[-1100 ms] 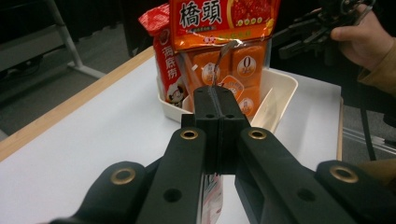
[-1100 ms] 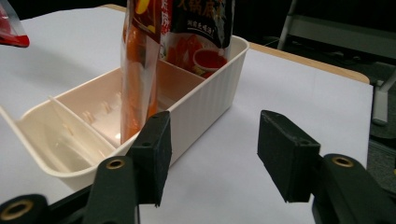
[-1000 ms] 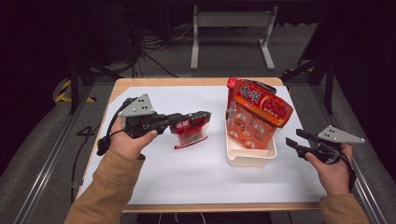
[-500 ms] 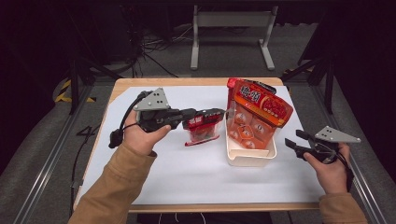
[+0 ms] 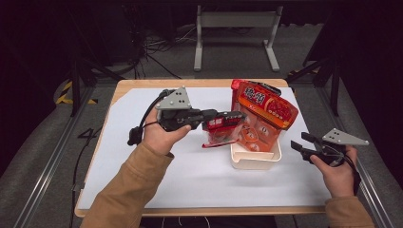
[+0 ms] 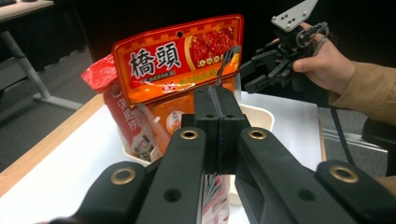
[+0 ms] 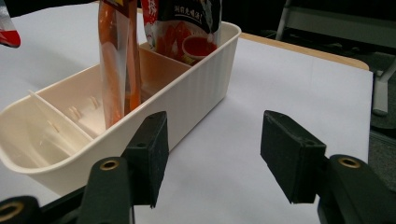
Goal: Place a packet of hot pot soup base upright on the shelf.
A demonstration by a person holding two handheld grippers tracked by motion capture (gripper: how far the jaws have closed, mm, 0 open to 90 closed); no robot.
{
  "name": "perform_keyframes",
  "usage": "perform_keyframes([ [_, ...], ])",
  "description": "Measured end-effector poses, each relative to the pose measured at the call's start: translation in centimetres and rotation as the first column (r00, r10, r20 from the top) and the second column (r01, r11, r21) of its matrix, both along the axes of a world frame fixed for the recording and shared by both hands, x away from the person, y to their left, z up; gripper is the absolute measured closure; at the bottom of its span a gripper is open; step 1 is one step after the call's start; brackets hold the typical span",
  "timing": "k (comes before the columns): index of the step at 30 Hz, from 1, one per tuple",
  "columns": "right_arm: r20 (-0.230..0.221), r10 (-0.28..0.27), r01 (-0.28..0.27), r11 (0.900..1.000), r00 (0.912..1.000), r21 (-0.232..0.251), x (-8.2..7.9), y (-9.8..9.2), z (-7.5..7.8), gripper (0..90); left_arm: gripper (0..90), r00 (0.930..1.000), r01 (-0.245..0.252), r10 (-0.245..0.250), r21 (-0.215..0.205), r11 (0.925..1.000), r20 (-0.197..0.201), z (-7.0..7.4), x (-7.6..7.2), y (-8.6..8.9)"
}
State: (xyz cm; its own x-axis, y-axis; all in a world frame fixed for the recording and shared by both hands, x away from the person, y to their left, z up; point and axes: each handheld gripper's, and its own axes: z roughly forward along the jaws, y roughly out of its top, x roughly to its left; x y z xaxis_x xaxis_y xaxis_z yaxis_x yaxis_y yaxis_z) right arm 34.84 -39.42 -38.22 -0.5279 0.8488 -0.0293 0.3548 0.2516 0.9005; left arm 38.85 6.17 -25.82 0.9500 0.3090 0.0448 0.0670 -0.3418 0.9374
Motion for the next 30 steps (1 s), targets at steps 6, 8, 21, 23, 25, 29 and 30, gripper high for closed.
perform_keyframes([
  [6, -0.006, 0.004, -0.004, 1.000, 1.0000, -0.005, 0.2, 0.1, -0.2, 42.1, 90.0, 0.9996, 0.028, -0.028, 0.003, 0.9996, 0.010, 0.3, 0.1, -1.4],
  [8, -0.011, 0.008, -0.008, 1.000, 0.9999, -0.008, 0.2, 0.2, -0.2, 42.6, 90.0, 0.9991, 0.038, -0.038, 0.006, 0.9993, 0.019, 0.3, 0.1, -1.9],
  [21, -0.007, 0.017, -0.017, 1.000, 0.9998, -0.003, 0.2, 0.2, -0.2, 43.1, 90.0, 0.9947, 0.096, -0.096, 0.008, 0.9954, 0.037, 0.4, 0.4, -4.9],
  [23, -0.012, 0.017, -0.017, 1.000, 0.9998, -0.002, 0.2, 0.2, -0.2, 43.0, 90.0, 0.9944, 0.099, -0.099, 0.007, 0.9950, 0.037, 0.3, 0.5, -5.2],
  [25, -0.012, 0.023, -0.023, 1.000, 0.9997, -0.003, 0.3, 0.3, -0.3, 43.1, 90.0, 0.9938, 0.104, -0.104, 0.002, 0.9945, 0.038, 0.2, 0.6, -5.4],
  [29, -0.008, 0.026, -0.026, 1.000, 0.9996, 0.001, 0.3, 0.3, -0.2, 43.1, 90.0, 0.9929, 0.114, -0.114, -0.005, 0.9934, 0.032, -0.1, 0.8, -5.7],
  [30, -0.006, 0.025, -0.025, 1.000, 0.9997, 0.003, 0.3, 0.3, -0.2, 43.1, 90.0, 0.9931, 0.115, -0.114, -0.009, 0.9934, 0.027, -0.2, 0.9, -5.8],
])
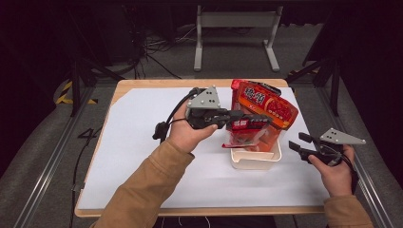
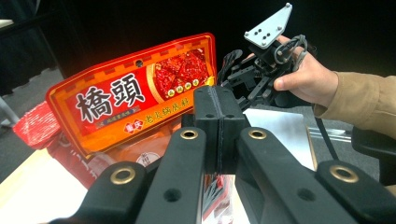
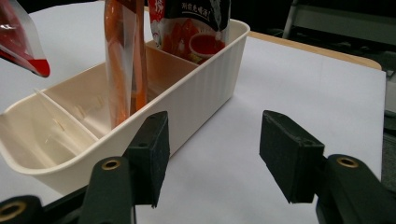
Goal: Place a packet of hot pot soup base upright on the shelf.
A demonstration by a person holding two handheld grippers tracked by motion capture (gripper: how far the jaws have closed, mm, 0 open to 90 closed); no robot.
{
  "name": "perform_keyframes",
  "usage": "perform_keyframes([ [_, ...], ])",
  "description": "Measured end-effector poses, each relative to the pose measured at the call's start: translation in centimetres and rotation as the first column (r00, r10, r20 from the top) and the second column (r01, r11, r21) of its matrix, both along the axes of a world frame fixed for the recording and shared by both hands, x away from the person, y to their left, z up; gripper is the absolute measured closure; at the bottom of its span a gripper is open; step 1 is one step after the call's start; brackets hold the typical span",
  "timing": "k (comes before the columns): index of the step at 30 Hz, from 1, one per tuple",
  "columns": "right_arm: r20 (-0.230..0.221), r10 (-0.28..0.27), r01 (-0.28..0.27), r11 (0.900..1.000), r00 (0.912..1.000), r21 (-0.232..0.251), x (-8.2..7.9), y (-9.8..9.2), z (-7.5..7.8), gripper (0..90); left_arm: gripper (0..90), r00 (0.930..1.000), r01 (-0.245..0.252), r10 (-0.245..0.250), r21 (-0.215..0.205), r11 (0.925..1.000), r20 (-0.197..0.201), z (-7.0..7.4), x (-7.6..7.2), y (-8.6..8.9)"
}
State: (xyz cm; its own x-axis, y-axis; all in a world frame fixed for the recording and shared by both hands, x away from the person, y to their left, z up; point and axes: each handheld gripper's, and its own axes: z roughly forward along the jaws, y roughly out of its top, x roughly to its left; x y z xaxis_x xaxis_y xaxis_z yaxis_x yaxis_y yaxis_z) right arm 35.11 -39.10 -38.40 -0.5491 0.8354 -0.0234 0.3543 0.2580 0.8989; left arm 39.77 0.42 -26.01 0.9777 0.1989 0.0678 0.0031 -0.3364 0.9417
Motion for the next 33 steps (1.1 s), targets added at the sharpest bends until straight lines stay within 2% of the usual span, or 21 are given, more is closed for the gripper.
perform_keyframes([
  [11, 0.004, -0.004, 0.004, 1.000, 1.0000, 0.003, -0.3, -0.3, 0.0, 43.1, 90.0, 0.9984, 0.056, -0.056, -0.008, 0.9984, 0.010, -0.8, 0.3, -1.4],
  [17, 0.003, -0.008, 0.008, 1.000, 1.0000, 0.004, -0.4, -0.4, 0.0, 43.1, 90.0, 0.9972, 0.075, -0.075, -0.012, 0.9971, -0.001, -1.3, 0.3, -1.8],
  [33, -0.004, -0.002, 0.002, 1.000, 1.0000, 0.001, -0.4, -0.1, -0.1, 43.0, 90.0, 0.9956, 0.090, -0.091, -0.025, 0.9956, -0.025, -2.3, 0.3, -2.4],
])
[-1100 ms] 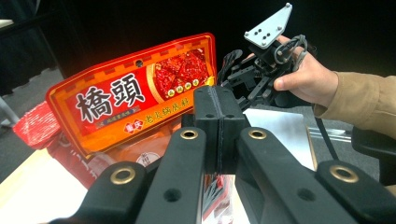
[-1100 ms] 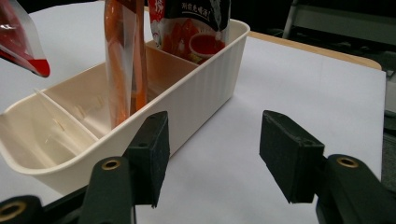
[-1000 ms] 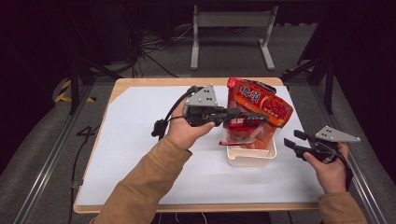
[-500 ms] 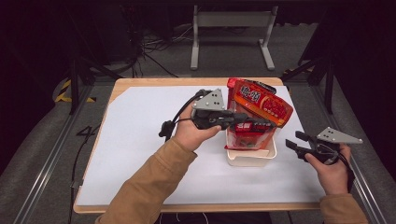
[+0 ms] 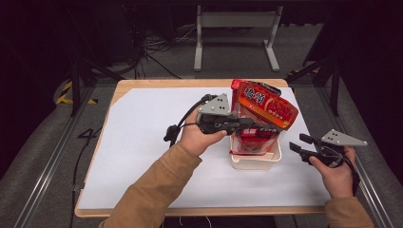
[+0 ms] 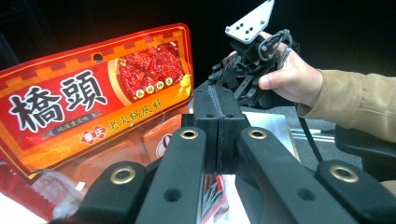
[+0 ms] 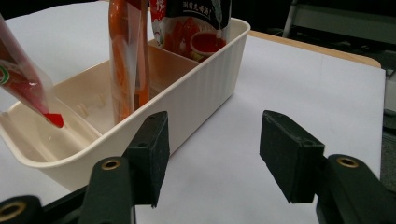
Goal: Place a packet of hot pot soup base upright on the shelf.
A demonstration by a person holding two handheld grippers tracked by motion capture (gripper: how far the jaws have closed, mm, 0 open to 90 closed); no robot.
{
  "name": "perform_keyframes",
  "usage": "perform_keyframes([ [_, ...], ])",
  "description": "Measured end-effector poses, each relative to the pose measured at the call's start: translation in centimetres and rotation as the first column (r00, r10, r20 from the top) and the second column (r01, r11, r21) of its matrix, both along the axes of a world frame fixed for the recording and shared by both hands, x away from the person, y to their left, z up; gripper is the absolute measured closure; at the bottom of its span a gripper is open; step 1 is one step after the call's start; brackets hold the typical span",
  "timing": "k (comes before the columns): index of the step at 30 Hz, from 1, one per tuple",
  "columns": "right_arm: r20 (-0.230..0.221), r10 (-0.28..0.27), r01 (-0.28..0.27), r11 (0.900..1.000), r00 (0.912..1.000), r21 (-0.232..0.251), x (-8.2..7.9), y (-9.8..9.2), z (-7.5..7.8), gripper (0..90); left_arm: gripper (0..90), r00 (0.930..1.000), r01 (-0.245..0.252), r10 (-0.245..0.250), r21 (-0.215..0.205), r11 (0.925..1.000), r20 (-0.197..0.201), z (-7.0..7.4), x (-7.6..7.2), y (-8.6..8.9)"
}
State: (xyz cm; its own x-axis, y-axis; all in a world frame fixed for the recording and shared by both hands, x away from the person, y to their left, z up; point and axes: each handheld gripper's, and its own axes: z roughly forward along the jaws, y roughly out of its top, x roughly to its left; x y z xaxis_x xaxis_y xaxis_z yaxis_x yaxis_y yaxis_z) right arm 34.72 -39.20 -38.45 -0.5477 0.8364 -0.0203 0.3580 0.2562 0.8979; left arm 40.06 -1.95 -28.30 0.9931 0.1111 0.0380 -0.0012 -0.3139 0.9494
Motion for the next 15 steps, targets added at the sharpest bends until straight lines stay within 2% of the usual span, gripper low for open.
perform_keyframes([
  [15, 0.001, 0.001, -0.001, 1.000, 1.0000, 0.000, 0.0, 0.0, -0.1, 42.9, 90.0, 0.9996, 0.002, -0.003, -0.019, 0.9998, -0.029, -1.3, 0.4, -1.1],
])
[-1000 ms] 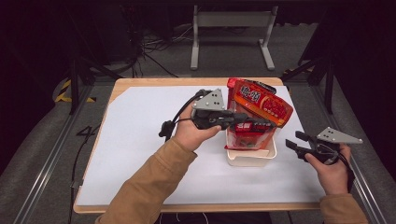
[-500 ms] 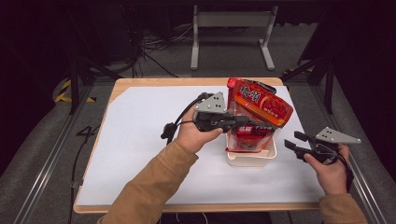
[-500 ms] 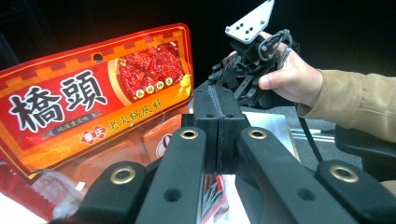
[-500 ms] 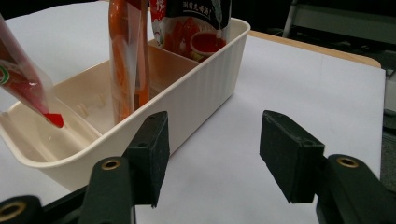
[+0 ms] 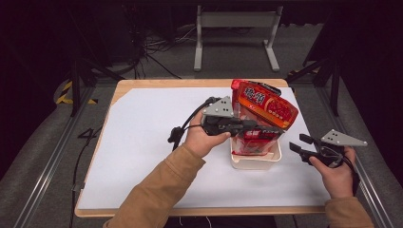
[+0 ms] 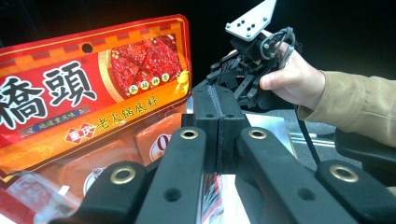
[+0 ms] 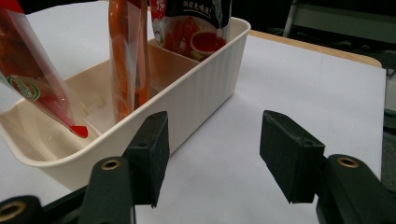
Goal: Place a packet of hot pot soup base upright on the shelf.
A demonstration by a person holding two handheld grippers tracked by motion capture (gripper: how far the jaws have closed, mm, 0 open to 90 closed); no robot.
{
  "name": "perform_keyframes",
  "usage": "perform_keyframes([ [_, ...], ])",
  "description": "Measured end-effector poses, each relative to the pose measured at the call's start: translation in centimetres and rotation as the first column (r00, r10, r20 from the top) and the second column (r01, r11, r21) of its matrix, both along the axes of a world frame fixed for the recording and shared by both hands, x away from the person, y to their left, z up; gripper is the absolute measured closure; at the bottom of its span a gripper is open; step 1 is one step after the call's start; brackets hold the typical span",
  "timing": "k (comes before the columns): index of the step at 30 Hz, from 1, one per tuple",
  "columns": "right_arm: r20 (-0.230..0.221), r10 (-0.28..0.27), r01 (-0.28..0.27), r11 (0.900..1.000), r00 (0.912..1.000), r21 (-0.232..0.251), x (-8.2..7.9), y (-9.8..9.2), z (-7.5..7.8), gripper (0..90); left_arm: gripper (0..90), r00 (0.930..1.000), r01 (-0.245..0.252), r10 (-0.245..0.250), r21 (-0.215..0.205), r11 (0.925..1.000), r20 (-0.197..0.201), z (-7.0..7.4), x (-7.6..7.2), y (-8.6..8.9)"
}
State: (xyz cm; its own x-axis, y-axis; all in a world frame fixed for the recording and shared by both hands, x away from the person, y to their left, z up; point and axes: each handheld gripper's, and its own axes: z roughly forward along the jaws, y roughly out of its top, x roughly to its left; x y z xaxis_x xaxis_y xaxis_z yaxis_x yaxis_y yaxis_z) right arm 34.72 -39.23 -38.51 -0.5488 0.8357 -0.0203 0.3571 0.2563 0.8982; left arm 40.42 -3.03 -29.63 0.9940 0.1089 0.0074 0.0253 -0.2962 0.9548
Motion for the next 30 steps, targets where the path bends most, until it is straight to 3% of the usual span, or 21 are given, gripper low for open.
perform_keyframes([
  [19, 0.001, 0.003, -0.003, 1.000, 1.0000, 0.007, 0.0, -0.1, -0.1, 42.1, 90.0, 0.9992, 0.021, -0.020, 0.019, 0.9996, -0.033, -1.8, 0.2, -2.4],
  [30, 0.000, 0.003, -0.003, 1.000, 1.0000, 0.011, 0.0, -0.1, -0.1, 41.1, 90.0, 0.9987, 0.010, -0.008, 0.034, 0.9994, -0.050, -3.0, 0.6, -2.4],
])
